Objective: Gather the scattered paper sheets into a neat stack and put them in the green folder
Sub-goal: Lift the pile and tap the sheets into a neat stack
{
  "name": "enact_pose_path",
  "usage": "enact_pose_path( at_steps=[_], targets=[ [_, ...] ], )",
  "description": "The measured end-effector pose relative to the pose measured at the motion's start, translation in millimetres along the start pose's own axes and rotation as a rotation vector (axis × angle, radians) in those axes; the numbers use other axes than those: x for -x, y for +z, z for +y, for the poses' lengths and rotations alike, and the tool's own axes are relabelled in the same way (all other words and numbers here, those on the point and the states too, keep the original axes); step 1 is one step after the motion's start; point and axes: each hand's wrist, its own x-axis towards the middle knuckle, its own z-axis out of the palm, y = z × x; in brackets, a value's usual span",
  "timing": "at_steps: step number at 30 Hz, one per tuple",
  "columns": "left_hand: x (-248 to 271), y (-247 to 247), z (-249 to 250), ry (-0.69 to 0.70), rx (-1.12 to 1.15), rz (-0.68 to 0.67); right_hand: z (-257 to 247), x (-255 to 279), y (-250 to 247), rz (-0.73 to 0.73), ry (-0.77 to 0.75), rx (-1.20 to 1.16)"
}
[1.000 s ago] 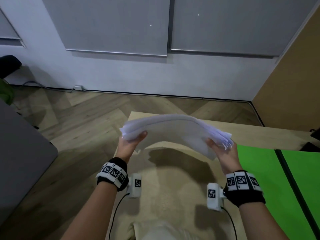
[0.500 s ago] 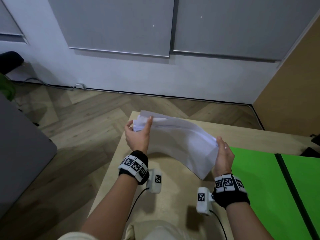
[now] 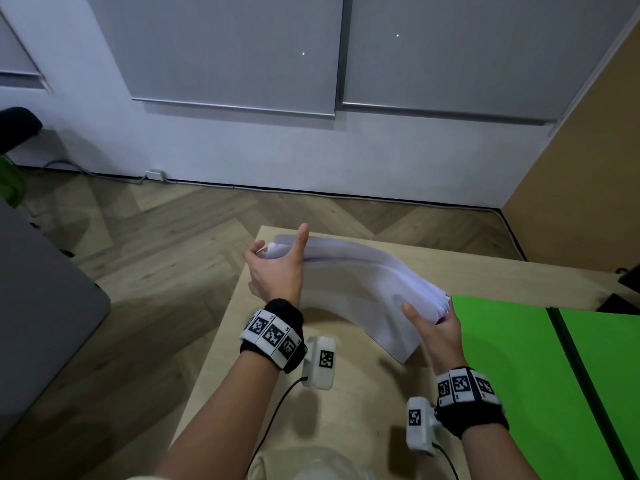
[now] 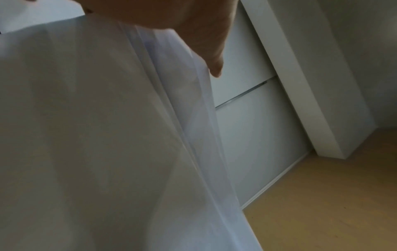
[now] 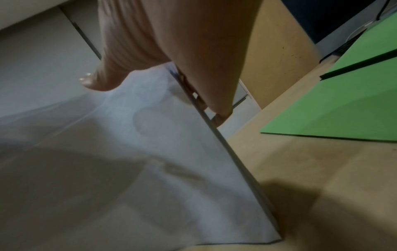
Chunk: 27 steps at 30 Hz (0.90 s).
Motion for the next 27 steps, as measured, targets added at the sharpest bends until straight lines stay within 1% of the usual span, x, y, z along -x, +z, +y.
enact_pose_path(
  at_steps=[3, 7, 8, 10, 12, 13, 14, 16, 18, 21, 22, 24, 26, 27],
  targets=[
    [-4, 0, 1, -0.007, 0.031, -0.008, 1, -1, -6, -0.035, 0.012, 0.027],
    [-19, -6, -12, 0.171, 0.063, -0.061, 6, -3, -12, -0.076, 0.048, 0.029],
    [-26, -9, -17, 0.173, 0.061, -0.085, 6, -4, -13, -0.081, 0.058, 0.038],
    [-41, -17, -28, 0.093, 0.065, -0.177, 4, -5, -13, -0.098, 0.073, 0.056],
    [-51, -23, -34, -0.005, 0.053, -0.330, 4, -7, -12, -0.111, 0.079, 0.072],
    [-53, -26, -32, -0.029, 0.044, -0.402, 5, -9, -10, -0.108, 0.086, 0.078],
    [-53, -28, -31, -0.031, 0.037, -0.455, 5, -11, -8, -0.099, 0.093, 0.086],
    [-50, -29, -27, -0.002, 0.006, -0.530, 9, -18, -6, -0.028, 0.114, 0.123],
    [-44, -30, -24, 0.068, -0.015, -0.535, 3, -21, 0, 0.008, 0.105, 0.130],
    [-38, -39, -22, 0.149, 0.022, -0.545, -19, -21, 6, -0.010, 0.049, 0.108],
    [-38, -43, -23, 0.154, 0.042, -0.557, -26, -19, 5, -0.020, 0.026, 0.096],
    [-43, -52, -29, 0.150, 0.061, -0.603, -34, -14, 2, -0.086, -0.031, 0.076],
    [-49, -57, -40, 0.116, 0.055, -0.643, -34, -10, 1, -0.153, -0.029, 0.040],
    [-52, -58, -45, 0.087, 0.043, -0.653, -33, -9, 1, -0.150, -0.032, 0.026]
  ],
)
